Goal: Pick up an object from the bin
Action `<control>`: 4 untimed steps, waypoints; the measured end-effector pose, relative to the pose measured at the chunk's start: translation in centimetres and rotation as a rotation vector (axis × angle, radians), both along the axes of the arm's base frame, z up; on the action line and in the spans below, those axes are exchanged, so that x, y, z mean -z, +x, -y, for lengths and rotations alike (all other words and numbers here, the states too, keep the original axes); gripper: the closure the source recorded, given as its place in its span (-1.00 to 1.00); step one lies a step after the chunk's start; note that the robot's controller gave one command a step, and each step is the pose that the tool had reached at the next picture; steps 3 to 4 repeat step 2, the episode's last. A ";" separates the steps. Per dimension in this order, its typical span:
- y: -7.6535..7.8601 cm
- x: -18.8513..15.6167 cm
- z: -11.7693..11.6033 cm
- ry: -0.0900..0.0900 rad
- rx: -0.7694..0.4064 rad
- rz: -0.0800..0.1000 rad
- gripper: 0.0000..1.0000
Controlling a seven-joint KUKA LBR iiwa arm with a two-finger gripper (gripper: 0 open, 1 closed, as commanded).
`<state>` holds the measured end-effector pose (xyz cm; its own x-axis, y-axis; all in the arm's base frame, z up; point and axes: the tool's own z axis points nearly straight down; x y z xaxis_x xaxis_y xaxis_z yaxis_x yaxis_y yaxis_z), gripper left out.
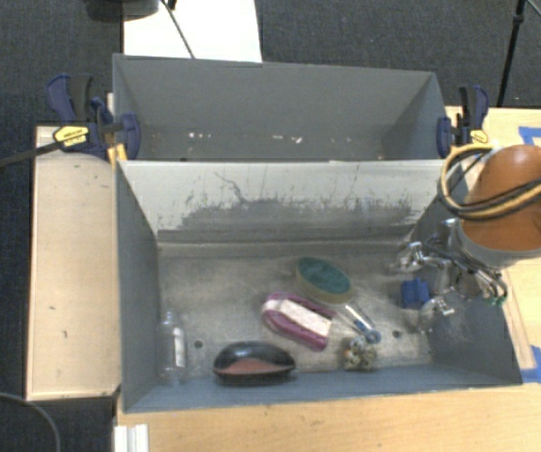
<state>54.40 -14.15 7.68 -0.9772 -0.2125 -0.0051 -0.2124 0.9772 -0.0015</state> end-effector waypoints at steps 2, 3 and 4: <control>-2.6 -13.5 -0.1 -0.003 -0.012 0.004 1.00; -2.6 -13.5 -0.1 -0.003 -0.012 0.004 1.00; -2.6 -13.5 -0.1 -0.003 -0.012 0.004 1.00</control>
Offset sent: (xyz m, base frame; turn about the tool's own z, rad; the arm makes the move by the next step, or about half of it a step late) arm 0.0000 0.0000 0.0000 0.0000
